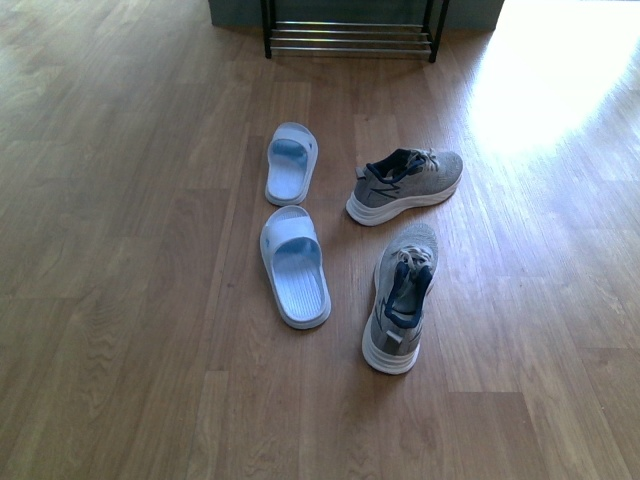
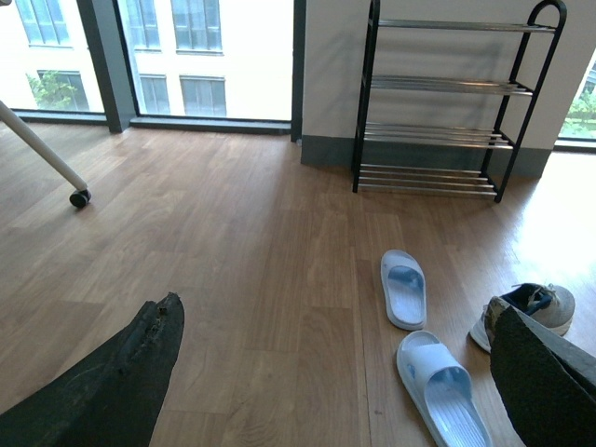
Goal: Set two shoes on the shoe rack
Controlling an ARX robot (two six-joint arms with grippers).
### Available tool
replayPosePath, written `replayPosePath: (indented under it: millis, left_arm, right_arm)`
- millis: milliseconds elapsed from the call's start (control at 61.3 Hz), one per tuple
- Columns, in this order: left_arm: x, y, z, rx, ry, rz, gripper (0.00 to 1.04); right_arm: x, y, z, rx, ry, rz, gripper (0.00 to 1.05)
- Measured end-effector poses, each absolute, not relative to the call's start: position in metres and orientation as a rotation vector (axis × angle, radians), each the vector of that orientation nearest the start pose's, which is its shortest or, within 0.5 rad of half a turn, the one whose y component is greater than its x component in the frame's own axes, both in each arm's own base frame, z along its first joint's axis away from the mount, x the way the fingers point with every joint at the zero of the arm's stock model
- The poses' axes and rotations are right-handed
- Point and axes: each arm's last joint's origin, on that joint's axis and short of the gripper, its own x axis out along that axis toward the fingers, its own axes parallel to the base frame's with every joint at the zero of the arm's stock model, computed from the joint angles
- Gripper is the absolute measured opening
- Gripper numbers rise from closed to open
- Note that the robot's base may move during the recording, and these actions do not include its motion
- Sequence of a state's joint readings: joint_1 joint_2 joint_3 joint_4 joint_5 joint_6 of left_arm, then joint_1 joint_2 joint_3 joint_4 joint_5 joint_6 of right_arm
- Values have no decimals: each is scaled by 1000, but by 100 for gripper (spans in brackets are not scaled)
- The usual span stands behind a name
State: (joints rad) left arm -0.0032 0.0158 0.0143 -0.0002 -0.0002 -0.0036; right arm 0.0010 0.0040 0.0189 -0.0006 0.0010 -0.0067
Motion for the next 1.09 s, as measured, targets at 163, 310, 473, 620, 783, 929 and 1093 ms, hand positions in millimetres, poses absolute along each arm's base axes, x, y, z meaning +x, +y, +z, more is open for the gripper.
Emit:
replayPosePath:
  millis: [163,310,473,620,783,929,1093]
  left_arm:
    - [98,0,167,-4,2,-3,95]
    - [98,0,167,-4,2,-3,95]
    - [98,0,167,-4,2,-3,95]
    - [98,0,167,-4,2,-3,95]
    - [98,0,167,-4,2,-3,95]
    - [98,0,167,-4,2,-3,95]
    - [98,0,167,-4,2,-3,95]
  right_arm:
    - [97,0,170,-7,-14,0,95]
    - [97,0,170,-7,-14,0,95]
    - [97,0,170,-7,-14,0,95]
    - [97,0,170,-7,-14,0,95]
    - [97,0,170,-7,-14,0,95]
    - [97,0,170,-7,-14,0,95]
    - [97,0,170,-7,-14,0,95]
